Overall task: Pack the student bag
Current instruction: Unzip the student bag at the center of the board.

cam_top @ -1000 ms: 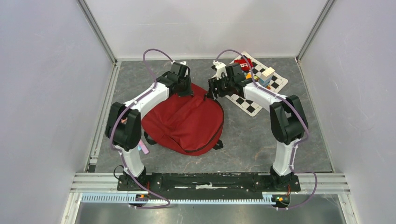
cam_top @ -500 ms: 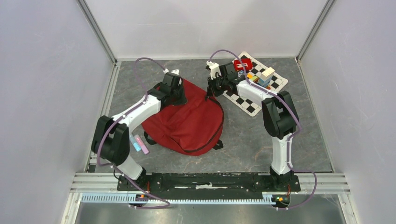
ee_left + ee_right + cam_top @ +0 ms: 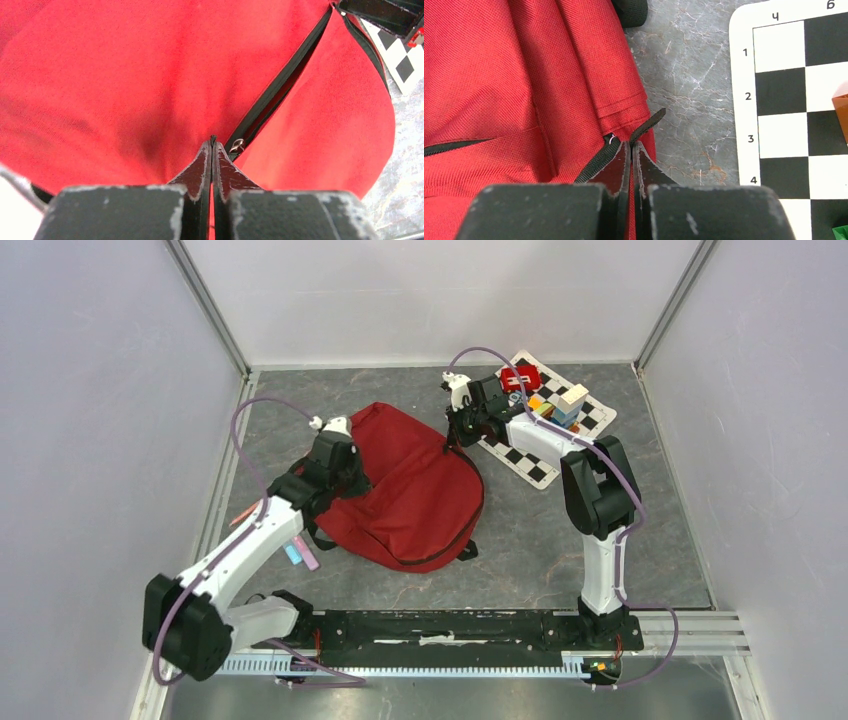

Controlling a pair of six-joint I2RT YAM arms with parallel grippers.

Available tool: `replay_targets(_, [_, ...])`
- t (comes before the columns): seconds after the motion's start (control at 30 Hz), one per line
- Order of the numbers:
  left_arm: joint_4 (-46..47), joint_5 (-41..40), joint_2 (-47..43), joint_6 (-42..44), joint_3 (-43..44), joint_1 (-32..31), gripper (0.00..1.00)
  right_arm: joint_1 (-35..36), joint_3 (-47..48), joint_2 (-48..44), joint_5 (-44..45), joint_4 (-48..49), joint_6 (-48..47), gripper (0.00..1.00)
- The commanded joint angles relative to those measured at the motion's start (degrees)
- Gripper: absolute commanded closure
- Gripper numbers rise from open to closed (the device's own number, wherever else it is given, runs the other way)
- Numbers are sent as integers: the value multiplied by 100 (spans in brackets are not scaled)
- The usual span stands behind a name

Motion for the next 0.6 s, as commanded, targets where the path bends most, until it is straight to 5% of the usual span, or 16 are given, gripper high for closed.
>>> replay_targets(0.0, [-815,-418,-896,-252,-216,18,98,-86,-17,-282,596,126,-243,100])
replay_targets(0.43, [-1871,-227,-2239,-446,-771,22,98,-86,196,-334,545,122,-233,98])
replay_targets(0.5, [-1851,-167,-2296,-378,-762,22,98,-95,209,-496,545,-19,-214,74])
replay_targets(0.57, [-1726,-44,-2301,-179,-676,18,79,-95,134,-776,551,-177,-195,53])
